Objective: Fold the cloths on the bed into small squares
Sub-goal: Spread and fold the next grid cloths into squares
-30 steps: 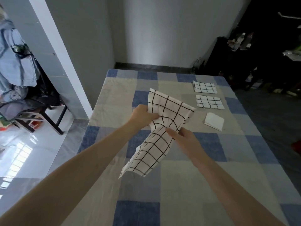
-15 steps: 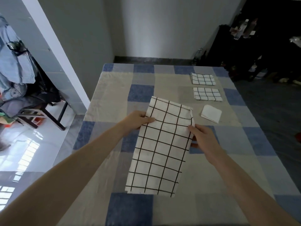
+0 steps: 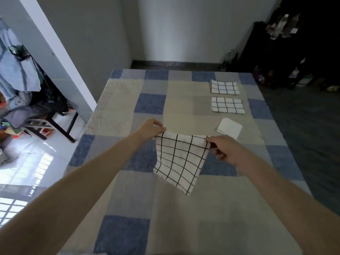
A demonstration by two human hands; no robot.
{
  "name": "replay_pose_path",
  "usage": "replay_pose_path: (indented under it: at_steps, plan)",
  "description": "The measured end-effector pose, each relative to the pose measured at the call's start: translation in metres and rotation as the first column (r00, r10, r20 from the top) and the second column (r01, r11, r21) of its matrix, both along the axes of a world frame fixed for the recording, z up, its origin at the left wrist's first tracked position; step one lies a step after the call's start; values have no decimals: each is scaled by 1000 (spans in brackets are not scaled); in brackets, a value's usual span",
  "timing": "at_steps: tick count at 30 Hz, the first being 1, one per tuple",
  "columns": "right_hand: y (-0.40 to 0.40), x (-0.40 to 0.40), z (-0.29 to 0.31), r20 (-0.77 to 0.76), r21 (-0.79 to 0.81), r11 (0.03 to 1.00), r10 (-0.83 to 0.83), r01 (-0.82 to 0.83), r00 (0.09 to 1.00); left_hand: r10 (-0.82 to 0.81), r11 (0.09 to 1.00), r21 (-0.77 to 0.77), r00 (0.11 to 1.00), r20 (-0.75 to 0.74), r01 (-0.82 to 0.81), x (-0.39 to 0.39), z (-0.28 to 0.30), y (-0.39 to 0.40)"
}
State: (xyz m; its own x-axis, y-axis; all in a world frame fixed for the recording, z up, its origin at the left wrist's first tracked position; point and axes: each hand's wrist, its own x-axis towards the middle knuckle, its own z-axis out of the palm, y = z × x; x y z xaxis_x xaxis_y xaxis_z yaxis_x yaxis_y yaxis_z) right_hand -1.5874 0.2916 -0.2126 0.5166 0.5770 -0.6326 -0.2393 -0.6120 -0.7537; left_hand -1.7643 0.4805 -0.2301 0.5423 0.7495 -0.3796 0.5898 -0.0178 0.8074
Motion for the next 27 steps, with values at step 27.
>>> replay_pose_path:
  at_steps: [27]
  plan:
    - [-55,-29,-136,141,-240,901,400,-361,906,47,999,34,979,-198,-41,-85,-142,-107]
